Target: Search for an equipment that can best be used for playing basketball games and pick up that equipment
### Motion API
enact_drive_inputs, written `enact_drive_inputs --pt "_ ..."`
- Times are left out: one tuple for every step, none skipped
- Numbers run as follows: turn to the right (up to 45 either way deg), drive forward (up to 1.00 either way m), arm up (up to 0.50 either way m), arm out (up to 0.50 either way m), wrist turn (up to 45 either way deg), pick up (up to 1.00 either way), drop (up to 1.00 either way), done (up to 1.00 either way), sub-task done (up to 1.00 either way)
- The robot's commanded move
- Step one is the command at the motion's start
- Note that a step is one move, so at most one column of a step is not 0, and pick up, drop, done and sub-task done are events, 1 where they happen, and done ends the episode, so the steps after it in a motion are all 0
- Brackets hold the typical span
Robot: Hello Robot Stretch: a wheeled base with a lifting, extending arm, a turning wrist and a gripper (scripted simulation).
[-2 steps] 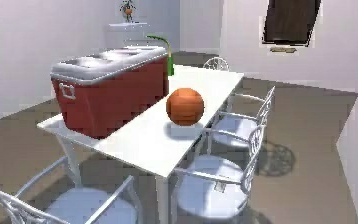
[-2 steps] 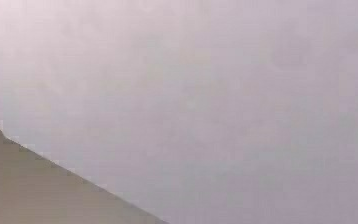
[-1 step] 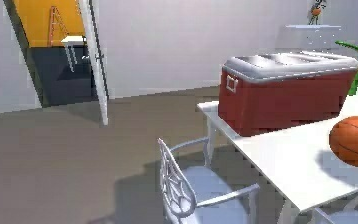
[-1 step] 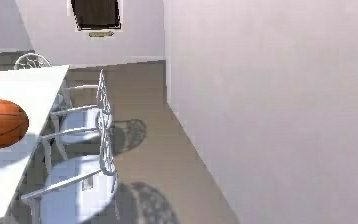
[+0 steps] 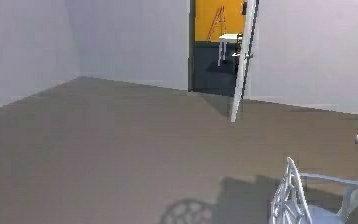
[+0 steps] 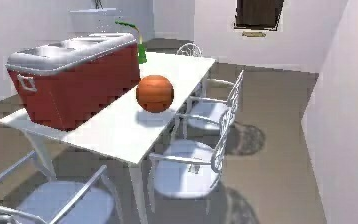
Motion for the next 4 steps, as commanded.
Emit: enact_drive_inputs --pt "45.0 0.00 0.00 0.00 0.0 0.00 0.00 0.00 0.00" --pt "45.0 0.00 0.00 0.00 0.0 0.00 0.00 0.00 0.00" --pt "33.0 0.00 0.00 0.00 0.0 0.00 0.00 0.00 0.00" --pt "0.0 0.80 0.00 0.00 0.0 0.00 0.00 0.00 0.00"
